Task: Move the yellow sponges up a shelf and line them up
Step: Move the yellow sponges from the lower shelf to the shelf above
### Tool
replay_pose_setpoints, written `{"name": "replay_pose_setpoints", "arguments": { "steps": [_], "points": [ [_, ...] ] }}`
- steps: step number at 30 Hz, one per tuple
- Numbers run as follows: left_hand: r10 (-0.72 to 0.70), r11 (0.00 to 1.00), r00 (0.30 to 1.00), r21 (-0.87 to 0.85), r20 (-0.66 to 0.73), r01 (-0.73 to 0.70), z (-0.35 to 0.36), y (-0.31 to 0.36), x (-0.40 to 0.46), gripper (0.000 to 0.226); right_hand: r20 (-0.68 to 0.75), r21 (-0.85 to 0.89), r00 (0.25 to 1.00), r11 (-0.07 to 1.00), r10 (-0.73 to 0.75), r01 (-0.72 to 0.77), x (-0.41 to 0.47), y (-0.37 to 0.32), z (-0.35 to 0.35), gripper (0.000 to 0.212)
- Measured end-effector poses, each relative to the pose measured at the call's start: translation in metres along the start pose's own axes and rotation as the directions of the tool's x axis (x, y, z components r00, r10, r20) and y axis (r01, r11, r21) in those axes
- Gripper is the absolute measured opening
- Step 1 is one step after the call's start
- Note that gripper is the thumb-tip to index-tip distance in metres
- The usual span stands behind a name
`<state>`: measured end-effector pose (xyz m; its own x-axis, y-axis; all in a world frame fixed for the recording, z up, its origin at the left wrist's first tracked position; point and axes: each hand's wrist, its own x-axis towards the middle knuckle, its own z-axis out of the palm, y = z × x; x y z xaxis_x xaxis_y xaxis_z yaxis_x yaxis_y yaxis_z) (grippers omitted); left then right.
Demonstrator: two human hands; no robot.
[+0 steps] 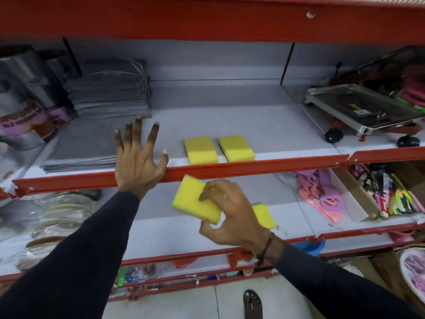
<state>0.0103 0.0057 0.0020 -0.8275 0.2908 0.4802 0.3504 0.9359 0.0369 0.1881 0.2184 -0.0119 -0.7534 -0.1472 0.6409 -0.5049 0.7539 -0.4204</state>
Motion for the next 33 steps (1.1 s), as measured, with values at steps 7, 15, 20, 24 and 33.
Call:
{"name": "replay_pose_setpoints", "arguments": {
  "steps": [7,15,20,24,33],
  "points": [
    [0.014,1.000,1.000,0.009,0.009,-0.014,0.004,-0.003,-0.003,0.080,-0.403,-0.167,0.804,0.829,0.437,-0.534,0.066,0.086,-0.083,0.034],
    [0.012,1.000,1.000,0.005,-0.011,-0.012,0.005,-0.002,-0.003,0.078,-0.660,-0.223,0.658,0.742,0.362,-0.632,-0.023,0.119,-0.059,0.015],
    [0.018,1.000,0.999,-0.001,-0.028,-0.018,0.009,-0.002,0.000,0.079,-0.001,-0.535,0.496,0.418,0.868,-0.734,-0.123,0.171,0.017,0.065],
    [0.027,0.999,0.998,-0.019,-0.057,-0.028,0.010,-0.003,0.001,0.080,0.229,-0.702,0.373,0.418,0.899,-0.577,-0.148,0.188,0.056,0.062],
    [0.007,1.000,0.999,-0.011,-0.046,-0.007,0.005,0.001,0.000,0.078,0.392,-0.584,0.493,0.624,0.777,-0.519,-0.125,0.176,0.062,0.048]
  ]
}}
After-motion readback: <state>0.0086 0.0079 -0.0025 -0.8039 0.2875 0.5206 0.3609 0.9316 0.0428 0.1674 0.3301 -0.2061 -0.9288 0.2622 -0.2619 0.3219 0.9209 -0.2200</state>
